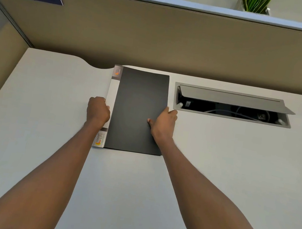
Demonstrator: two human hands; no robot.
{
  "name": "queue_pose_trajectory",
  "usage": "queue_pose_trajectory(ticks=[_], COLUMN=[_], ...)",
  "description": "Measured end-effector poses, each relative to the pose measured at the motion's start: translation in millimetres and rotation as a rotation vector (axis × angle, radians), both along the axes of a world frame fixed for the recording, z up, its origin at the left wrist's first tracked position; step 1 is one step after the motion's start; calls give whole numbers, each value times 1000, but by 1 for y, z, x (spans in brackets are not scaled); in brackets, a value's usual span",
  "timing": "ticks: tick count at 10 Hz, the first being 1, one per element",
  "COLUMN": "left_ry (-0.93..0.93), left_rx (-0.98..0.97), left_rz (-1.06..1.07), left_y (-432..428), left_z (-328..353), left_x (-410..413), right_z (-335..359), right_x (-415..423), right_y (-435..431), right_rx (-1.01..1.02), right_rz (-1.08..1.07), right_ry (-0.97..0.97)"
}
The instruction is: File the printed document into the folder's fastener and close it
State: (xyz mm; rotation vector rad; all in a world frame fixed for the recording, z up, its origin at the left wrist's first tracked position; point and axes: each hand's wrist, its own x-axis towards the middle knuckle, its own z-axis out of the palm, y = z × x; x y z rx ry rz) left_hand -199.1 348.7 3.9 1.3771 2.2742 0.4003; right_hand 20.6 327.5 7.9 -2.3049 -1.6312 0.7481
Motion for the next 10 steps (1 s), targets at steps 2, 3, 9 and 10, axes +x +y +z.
queue_pose_trajectory(ticks=[2, 3, 9, 10], left_ry=[95, 151, 378, 396], left_rx=[-38, -50, 38, 91], left_rz=[14, -11, -276, -297], left_y=[-7, -17, -168, -202], left_z=[4, 5, -3, -6], left_x=[12, 21, 57, 84], right_z=[-3, -4, -2, -5], right_x=[-6, -8, 17, 37], right_y=[-7, -14, -154, -186], right_rx=[18, 45, 37, 58], right_rz=[111, 144, 452, 455], right_ry=[-271, -306, -254, -234])
